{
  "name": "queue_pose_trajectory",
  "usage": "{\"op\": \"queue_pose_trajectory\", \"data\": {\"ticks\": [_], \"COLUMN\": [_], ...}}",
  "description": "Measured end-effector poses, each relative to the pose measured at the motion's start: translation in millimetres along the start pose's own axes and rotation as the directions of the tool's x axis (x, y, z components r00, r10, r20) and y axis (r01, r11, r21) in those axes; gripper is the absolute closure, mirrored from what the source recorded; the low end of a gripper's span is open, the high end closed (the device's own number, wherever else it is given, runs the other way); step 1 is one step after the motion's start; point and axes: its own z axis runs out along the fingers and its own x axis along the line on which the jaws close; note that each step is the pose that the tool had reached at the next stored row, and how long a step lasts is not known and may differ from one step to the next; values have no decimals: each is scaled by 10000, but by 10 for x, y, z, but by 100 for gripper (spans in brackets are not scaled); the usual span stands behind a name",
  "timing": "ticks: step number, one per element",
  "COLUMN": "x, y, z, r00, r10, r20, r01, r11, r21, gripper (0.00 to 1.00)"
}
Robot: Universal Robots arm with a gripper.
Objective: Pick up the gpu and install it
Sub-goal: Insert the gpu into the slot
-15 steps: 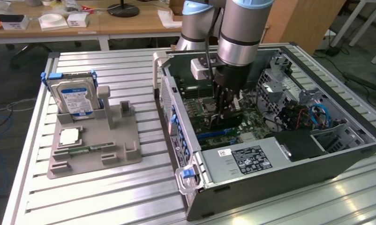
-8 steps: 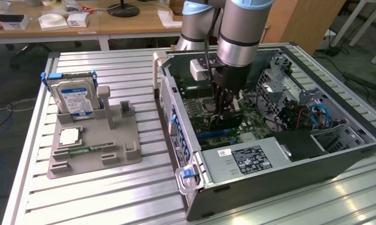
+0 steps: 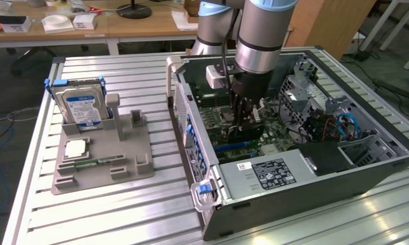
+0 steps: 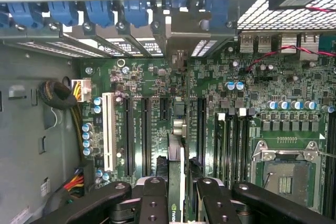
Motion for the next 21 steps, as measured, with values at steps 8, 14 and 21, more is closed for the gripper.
{"op": "queue_pose_trajectory", "data": {"ticks": [8, 14, 21], "x": [1, 0, 0], "y": [24, 25, 25], "z": [7, 22, 24], "r00": [10000, 10000, 10000], "r10": [-1, -1, -3], "r20": [-3, -1, 6], "r01": [1, 1, 3], "r11": [10000, 10000, 10000], "r21": [-1, 13, 23], "gripper": [74, 74, 74]}}
